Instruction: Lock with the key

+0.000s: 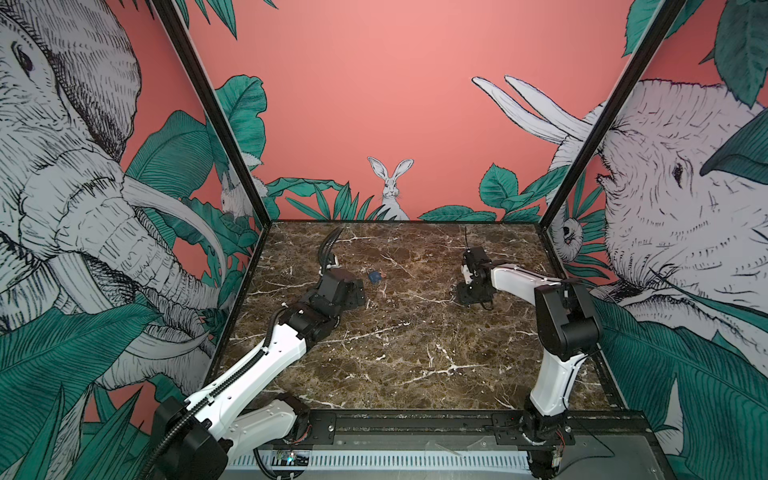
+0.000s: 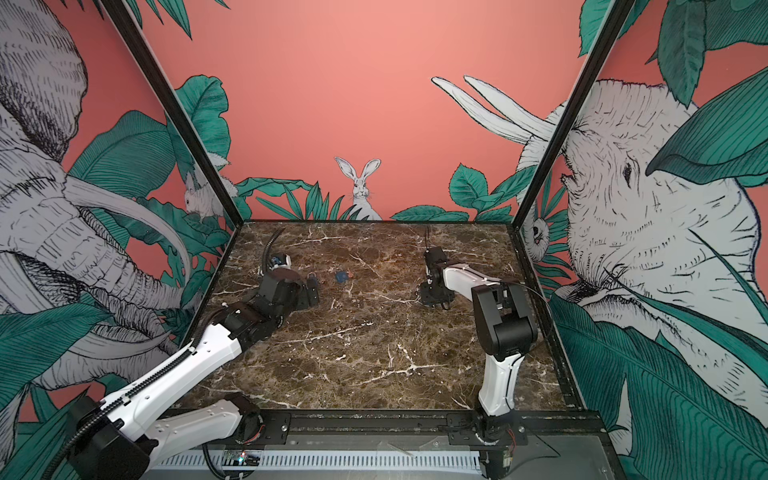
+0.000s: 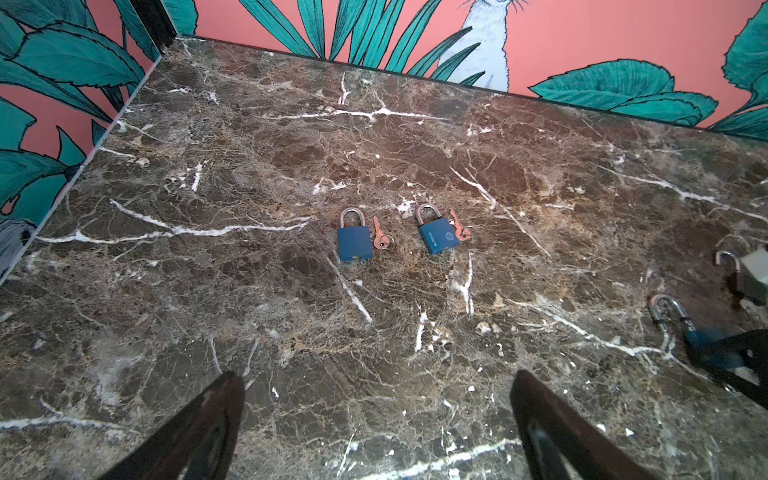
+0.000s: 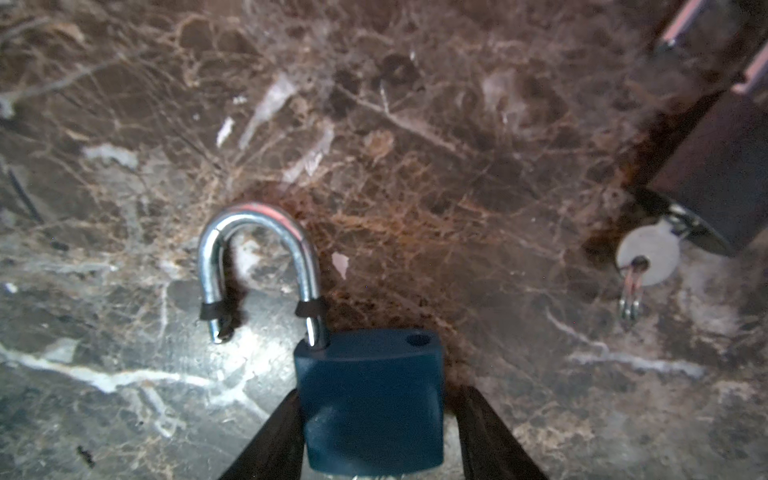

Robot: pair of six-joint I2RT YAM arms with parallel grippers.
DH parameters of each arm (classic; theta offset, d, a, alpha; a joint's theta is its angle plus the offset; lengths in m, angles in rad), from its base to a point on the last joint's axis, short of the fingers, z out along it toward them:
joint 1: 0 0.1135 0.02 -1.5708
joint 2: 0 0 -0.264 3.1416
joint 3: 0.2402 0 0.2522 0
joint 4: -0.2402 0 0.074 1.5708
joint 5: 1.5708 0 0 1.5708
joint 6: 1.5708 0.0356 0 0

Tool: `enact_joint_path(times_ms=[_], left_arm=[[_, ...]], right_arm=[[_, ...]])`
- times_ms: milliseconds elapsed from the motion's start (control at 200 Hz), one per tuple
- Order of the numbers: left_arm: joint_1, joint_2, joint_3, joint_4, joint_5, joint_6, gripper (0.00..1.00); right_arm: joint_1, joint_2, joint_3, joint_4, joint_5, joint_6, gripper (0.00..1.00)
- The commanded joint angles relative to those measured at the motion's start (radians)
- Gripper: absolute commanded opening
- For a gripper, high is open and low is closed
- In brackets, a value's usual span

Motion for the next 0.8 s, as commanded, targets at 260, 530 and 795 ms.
enact_joint_path(times_ms=[260, 530, 795], left_arm=[[0.002, 0.056, 0.070, -0.059, 0.030, 0.067, 0.99], [0.002, 0.076, 0.097, -0.112, 0.024, 0.073, 0.99], [0.002, 0.061, 0.140, -0.145, 0.044, 0.059, 0.99]], right_arm=[[0.001, -0.052, -0.047, -0.028, -0.032, -0.017, 0.34], [0.001, -0.120, -0.034, 0.012, -0.098, -0.042, 0.27], [0.000, -0.214, -0.052, 0.069, -0.215, -0.002, 0.22]])
